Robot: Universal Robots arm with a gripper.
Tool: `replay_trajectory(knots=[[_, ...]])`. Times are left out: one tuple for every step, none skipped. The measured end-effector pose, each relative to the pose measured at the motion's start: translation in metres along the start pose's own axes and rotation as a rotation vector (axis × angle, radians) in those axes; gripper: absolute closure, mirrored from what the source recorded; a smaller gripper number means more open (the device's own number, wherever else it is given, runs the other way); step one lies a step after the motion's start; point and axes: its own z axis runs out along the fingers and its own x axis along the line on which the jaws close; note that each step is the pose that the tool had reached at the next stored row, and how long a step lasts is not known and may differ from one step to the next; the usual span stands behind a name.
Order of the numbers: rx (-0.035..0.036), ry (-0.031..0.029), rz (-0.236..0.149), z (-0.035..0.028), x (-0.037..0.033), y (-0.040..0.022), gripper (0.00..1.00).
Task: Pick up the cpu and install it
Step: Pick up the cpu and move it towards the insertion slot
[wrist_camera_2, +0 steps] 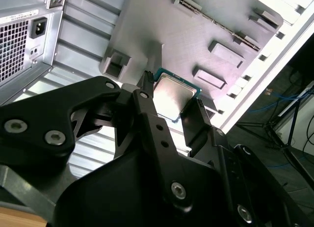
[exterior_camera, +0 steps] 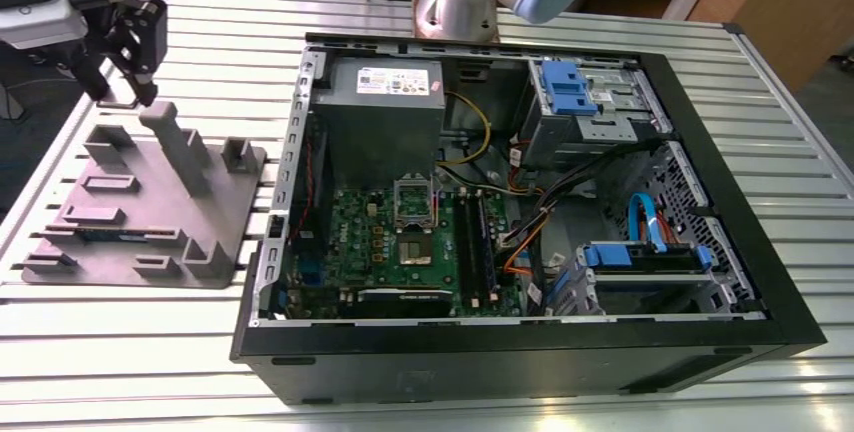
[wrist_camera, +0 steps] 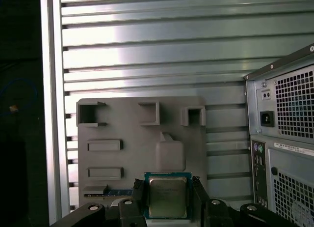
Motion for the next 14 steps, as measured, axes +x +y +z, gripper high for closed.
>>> replay_trajectory(knots=[[0.0, 0.0001, 0.0, 0.0, -0.0013, 0.0001, 0.53], [0.0, 0.0, 0.0, 0.0, -0.0026, 0.0002, 0.53], [0.0, 0.0, 0.0, 0.0, -0.0039, 0.0003, 0.53], [0.0, 0.0, 0.0, 0.0, -0.0052, 0.0004, 0.53], [0.0, 0.0, 0.0, 0.0, -0.0065, 0.0005, 0.53], [0.0, 0.0, 0.0, 0.0, -0.0079, 0.0006, 0.53], [0.0, 0.0, 0.0, 0.0, -0.0092, 0.0007, 0.53], [0.0, 0.0, 0.0, 0.0, -0.0105, 0.0008, 0.53], [-0.0001, 0.0, 0.0, 0.0, -0.0118, 0.0009, 0.53], [0.0, 0.0, 0.0, 0.0, -0.013, 0.001, 0.53], [0.0, 0.0001, 0.0, -0.0001, -0.0143, 0.0011, 0.53], [0.0, 0.0, 0.0, 0.0, -0.0156, 0.0012, 0.53], [0.0, 0.0, 0.0, 0.0, -0.0169, 0.0013, 0.53], [0.0, 0.0001, 0.0, -0.0001, -0.0181, 0.0014, 0.53]])
